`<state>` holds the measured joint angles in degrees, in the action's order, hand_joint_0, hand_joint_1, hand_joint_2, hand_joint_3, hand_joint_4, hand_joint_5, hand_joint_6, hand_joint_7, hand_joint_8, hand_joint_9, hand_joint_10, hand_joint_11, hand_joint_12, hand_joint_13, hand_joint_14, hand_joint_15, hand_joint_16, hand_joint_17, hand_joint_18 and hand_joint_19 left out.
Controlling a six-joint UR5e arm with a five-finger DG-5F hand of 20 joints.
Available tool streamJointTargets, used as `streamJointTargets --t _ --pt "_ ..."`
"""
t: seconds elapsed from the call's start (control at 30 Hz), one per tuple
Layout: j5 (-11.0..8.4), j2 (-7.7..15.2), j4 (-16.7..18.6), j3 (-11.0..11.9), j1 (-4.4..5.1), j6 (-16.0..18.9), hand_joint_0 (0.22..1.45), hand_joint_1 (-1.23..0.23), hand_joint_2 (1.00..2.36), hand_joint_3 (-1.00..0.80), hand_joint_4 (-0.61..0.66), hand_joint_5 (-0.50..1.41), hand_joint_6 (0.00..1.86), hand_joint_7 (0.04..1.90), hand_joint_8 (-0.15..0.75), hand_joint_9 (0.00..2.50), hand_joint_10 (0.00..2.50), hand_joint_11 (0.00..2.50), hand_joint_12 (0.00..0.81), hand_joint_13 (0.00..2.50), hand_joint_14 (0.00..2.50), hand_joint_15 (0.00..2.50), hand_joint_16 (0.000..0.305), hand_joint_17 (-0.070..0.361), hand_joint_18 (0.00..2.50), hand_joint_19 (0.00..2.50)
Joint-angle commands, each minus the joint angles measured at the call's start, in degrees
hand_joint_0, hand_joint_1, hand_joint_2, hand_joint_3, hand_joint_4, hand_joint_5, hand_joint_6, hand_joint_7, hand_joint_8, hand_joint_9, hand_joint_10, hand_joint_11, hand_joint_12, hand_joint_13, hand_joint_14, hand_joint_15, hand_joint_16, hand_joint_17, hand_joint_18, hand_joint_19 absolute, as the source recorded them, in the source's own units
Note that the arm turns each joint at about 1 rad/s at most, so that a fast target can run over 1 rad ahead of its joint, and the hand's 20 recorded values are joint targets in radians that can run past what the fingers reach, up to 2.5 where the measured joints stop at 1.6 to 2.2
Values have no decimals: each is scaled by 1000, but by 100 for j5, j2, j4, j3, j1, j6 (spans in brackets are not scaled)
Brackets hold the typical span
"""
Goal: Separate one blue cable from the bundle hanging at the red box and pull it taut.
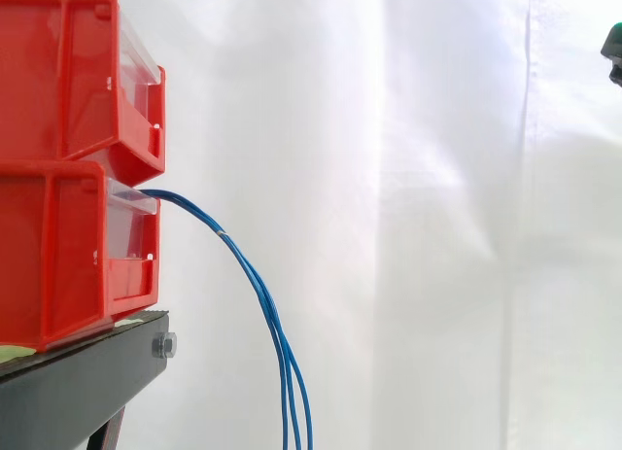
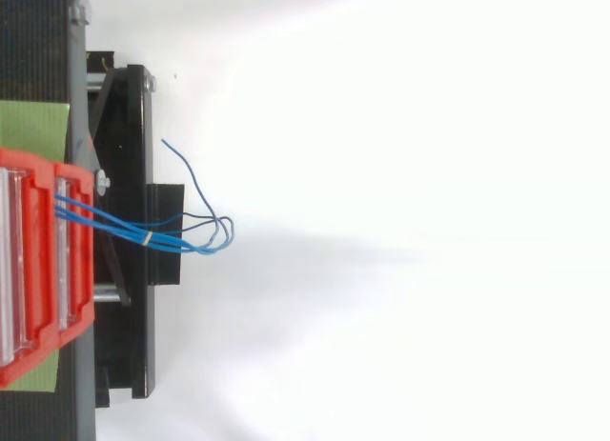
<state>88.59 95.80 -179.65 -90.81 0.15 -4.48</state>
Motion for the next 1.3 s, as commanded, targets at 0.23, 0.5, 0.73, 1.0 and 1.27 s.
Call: streamJointTargets --t 0.23,0.5,0.73,1.0,1.27 --pt "0 0 0 2 -6 0 546 -588 1000 -500 204 -200 503 858 260 701 14 440 322 543 10 268 39 88 439 361" --pt "0 0 0 2 -6 0 550 -595 1000 -500 215 -198 503 862 261 700 15 430 315 543 9 258 37 84 419 337" --pt "0 -9 0 2 2 0 551 -592 1000 -500 223 -197 503 864 260 697 13 430 319 540 10 264 37 84 410 365" --pt "-9 0 9 2 11 9 559 -588 1000 -500 255 -189 503 868 268 726 17 456 325 566 10 281 39 88 438 384" --pt "-9 0 -141 2 20 9 559 -582 1000 -500 267 -186 503 877 272 731 14 453 330 570 11 295 40 91 457 423"
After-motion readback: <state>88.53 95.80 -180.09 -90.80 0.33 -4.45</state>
